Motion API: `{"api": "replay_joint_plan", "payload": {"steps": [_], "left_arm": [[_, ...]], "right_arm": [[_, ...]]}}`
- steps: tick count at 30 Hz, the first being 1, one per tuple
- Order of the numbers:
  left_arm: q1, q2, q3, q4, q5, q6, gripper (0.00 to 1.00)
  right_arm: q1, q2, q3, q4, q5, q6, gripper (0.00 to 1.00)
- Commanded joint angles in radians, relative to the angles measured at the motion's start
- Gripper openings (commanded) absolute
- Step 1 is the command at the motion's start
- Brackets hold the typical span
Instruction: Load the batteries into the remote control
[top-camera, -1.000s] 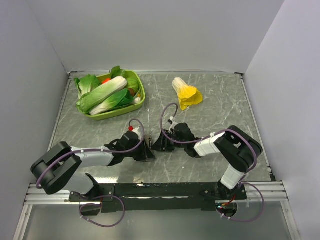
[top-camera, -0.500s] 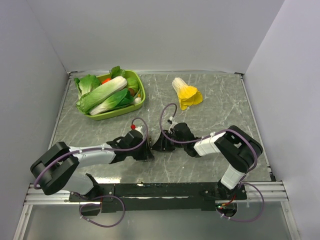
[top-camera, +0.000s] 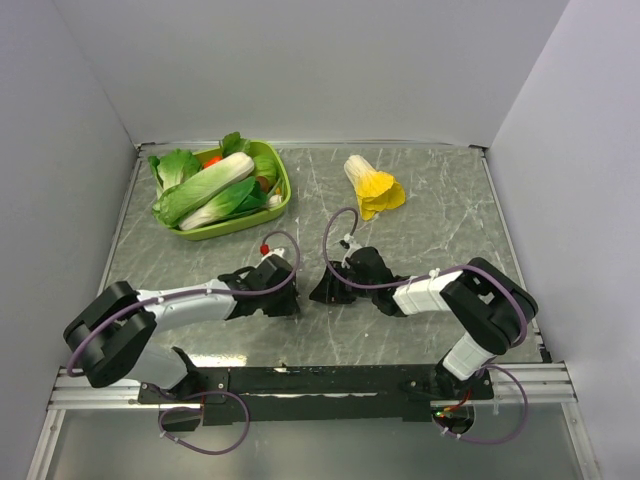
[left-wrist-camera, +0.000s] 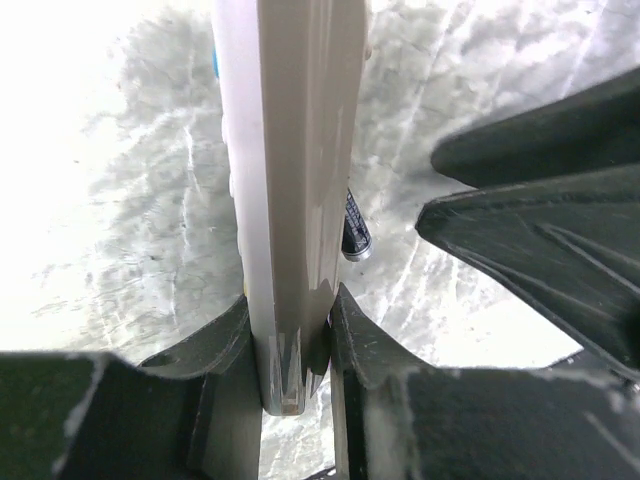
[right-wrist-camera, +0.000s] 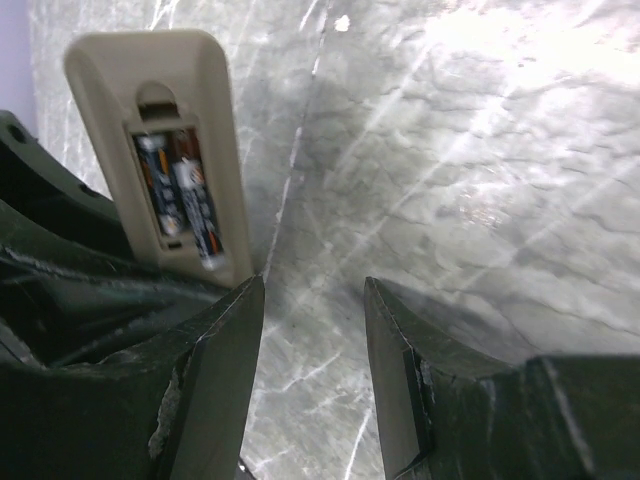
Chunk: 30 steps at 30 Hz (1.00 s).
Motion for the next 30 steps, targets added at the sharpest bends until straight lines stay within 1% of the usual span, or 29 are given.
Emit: {"api": "replay_joint_plan", "payload": {"steps": [1, 6, 9, 12, 16, 25, 29, 30], "left_arm": [[-0.022, 0.052, 0.042, -0.149, -0.110, 0.021, 0.01], [-0.064, 0.132, 0.100, -0.190, -0.121, 0.030, 0.01], [-0.121, 0.210, 0.183, -0.271, -0.174, 0.039, 0.01], [-0.130, 0.313, 0.243, -0.340, -0.211, 0.051, 0.01], [-0.155, 0.369, 0.286, -0.396, -0.266, 0.039, 0.01], [-0.157, 0.294, 0.246, -0.350, -0.256, 0.027, 0.01], [-0.157, 0.236, 0.217, -0.311, -0.250, 0.019, 0.01], [-0.155, 0.221, 0.195, -0.301, -0.250, 0.009, 0.01]], "right_arm": [[-0.011, -0.004, -0.026, -0.100, 0.066, -0.035, 0.53], [-0.012, 0.009, -0.040, -0.047, 0.046, -0.023, 0.53], [-0.012, 0.009, -0.046, -0.052, 0.067, -0.023, 0.53], [-0.012, 0.013, -0.044, -0.057, 0.064, -0.023, 0.53], [-0.015, 0.000, -0.058, -0.054, 0.081, -0.025, 0.53], [-0.017, -0.004, -0.057, -0.084, 0.099, -0.035, 0.53], [-0.018, -0.055, -0.041, -0.150, 0.131, -0.063, 0.53], [-0.017, -0.074, -0.037, -0.197, 0.150, -0.086, 0.53]]}}
